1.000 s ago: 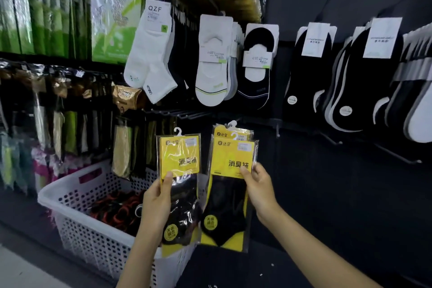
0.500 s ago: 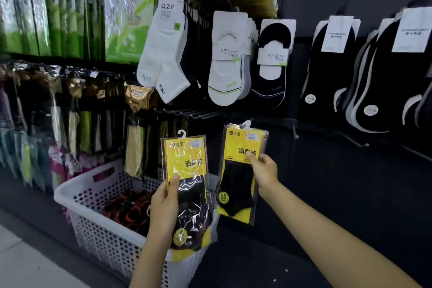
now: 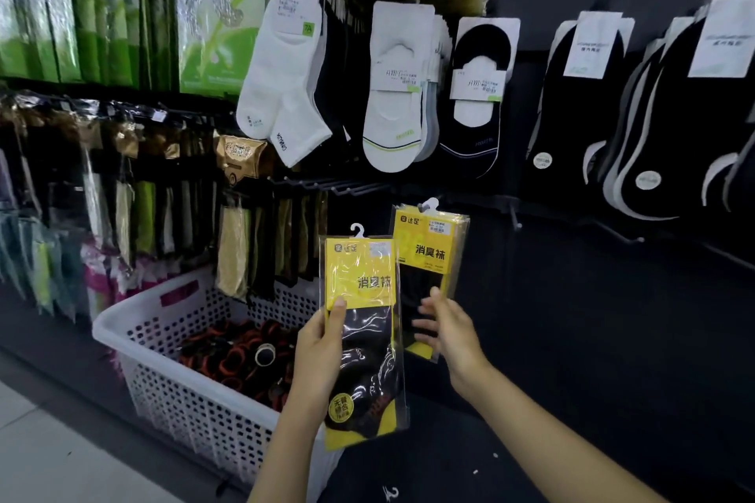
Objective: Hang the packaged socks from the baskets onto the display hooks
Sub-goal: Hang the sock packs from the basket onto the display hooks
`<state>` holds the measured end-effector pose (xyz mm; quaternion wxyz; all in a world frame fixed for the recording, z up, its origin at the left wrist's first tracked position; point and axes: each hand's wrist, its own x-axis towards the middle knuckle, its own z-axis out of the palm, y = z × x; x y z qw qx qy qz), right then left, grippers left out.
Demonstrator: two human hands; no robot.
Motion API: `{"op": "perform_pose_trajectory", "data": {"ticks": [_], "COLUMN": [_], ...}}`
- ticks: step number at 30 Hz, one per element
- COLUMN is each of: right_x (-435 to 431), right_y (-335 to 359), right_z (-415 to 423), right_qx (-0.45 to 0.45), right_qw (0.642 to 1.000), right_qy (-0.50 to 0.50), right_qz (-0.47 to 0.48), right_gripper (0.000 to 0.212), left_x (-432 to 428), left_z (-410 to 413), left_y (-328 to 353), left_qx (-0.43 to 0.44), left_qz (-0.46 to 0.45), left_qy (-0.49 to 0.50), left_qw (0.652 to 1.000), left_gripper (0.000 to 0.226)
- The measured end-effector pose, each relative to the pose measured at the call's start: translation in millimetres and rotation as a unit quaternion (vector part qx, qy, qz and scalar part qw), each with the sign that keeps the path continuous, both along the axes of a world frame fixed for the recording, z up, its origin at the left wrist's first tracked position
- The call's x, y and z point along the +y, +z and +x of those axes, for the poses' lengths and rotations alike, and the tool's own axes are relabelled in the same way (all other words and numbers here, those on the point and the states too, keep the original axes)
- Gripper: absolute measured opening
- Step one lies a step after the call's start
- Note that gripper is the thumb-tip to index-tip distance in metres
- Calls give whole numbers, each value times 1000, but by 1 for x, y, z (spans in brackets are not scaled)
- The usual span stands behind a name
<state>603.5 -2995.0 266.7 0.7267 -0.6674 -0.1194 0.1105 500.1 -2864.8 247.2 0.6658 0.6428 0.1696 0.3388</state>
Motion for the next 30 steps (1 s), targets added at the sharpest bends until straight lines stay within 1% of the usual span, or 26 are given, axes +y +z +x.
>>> {"op": "perform_pose_trajectory", "data": {"ticks": [3,4,6,8,10,13,16,20,23,25,28,30], "right_x": [0,-1,-5,-9,-14,-18,-19,-12,-3,4,11,12], "right_y": [7,8,7,8,8,12,18,24,26,26,25,23], "right_z": [-21,-26,-32,-33,-31,-25,-15,-6,1,6,16,21], "right_qx": [-37,-52,-63,-77,-106,-122,-122,-139,-134,-127,-101,-75], "right_qw": [995,993,992,993,992,991,989,987,987,986,987,990], "right_qy": [89,101,104,88,48,-25,-66,-85,-90,-103,-121,-121], "right_qz": [-33,-39,-8,33,52,57,43,3,-25,-33,-27,-20], "right_gripper": [32,28,22,18,15,11,9,14,29,35,34,27], "left_x": [-10,-13,-19,-24,-28,-34,-41,-42,-36,-32,-27,-25], "left_z": [2,2,2,2,3,3,2,5,7,9,13,16], "left_y": [2,3,5,6,7,9,10,8,2,-4,-14,-22], "left_qx": [-3,-7,-20,-29,-35,-38,-39,-30,-22,-15,2,15], "left_qz": [13,15,24,22,19,12,17,18,14,14,15,11], "left_qy": [-34,-48,-78,-102,-113,-128,-134,-127,-125,-119,-121,-125], "left_qw": [999,999,997,994,993,991,990,991,992,993,993,992], "left_gripper": [19,17,23,30,32,44,54,57,60,61,51,50]}}
